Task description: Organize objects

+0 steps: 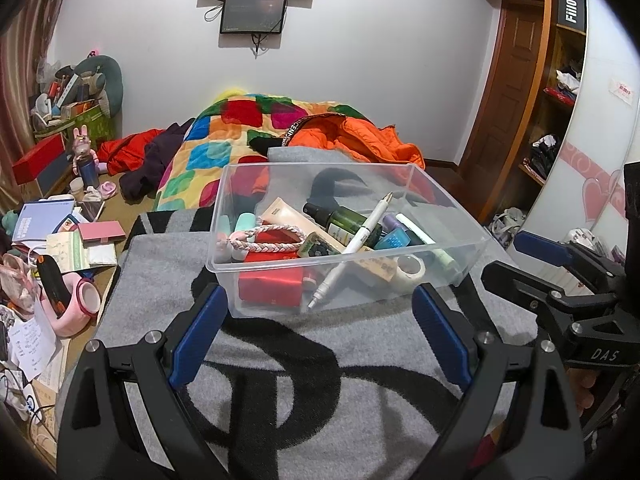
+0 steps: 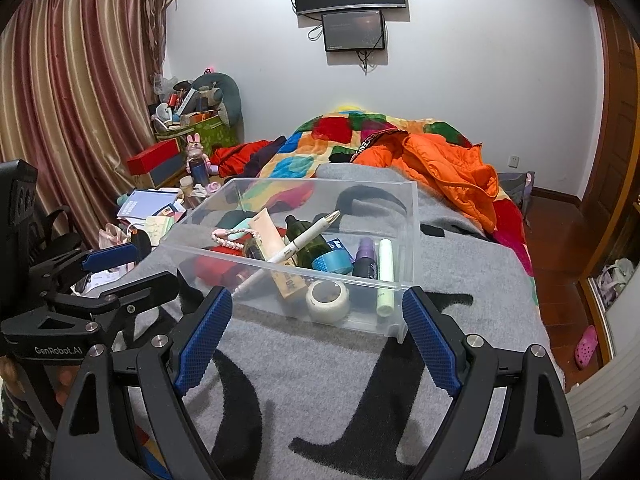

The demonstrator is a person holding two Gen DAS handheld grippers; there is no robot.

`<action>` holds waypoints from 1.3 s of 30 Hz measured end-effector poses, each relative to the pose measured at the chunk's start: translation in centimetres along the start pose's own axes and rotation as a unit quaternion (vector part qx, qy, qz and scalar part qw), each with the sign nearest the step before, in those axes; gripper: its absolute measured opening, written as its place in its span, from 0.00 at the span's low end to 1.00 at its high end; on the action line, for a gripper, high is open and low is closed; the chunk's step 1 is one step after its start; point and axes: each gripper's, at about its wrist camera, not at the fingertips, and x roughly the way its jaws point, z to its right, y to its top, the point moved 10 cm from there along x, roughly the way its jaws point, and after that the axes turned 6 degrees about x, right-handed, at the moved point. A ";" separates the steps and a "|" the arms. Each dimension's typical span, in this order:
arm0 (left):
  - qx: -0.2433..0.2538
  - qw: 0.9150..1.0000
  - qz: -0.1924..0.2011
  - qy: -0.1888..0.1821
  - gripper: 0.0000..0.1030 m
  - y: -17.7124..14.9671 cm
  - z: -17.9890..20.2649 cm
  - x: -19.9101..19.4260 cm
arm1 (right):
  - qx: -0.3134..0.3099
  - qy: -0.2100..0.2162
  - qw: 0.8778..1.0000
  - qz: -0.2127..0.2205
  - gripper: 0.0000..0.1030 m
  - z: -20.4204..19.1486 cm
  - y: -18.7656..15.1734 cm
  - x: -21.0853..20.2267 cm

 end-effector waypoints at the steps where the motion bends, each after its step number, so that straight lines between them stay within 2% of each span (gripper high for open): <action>1: 0.000 1.000 0.000 -0.001 0.92 0.0 0.0 0.0 | 0.000 0.001 1.000 0.000 0.83 0.0 0.0 0.0; 21: 0.005 1.000 -0.002 -0.007 0.92 0.0 0.5 -0.4 | 0.000 0.002 1.000 0.004 0.83 -0.3 0.0 -0.3; 32: 0.002 1.000 -0.018 -0.016 0.92 -0.7 0.6 0.1 | 0.000 0.002 1.000 0.004 0.83 -0.4 0.0 -0.3; 39: 0.003 1.000 -0.010 -0.012 0.95 -0.6 0.6 -0.1 | 0.001 0.002 1.000 0.003 0.83 -0.5 -0.1 -0.3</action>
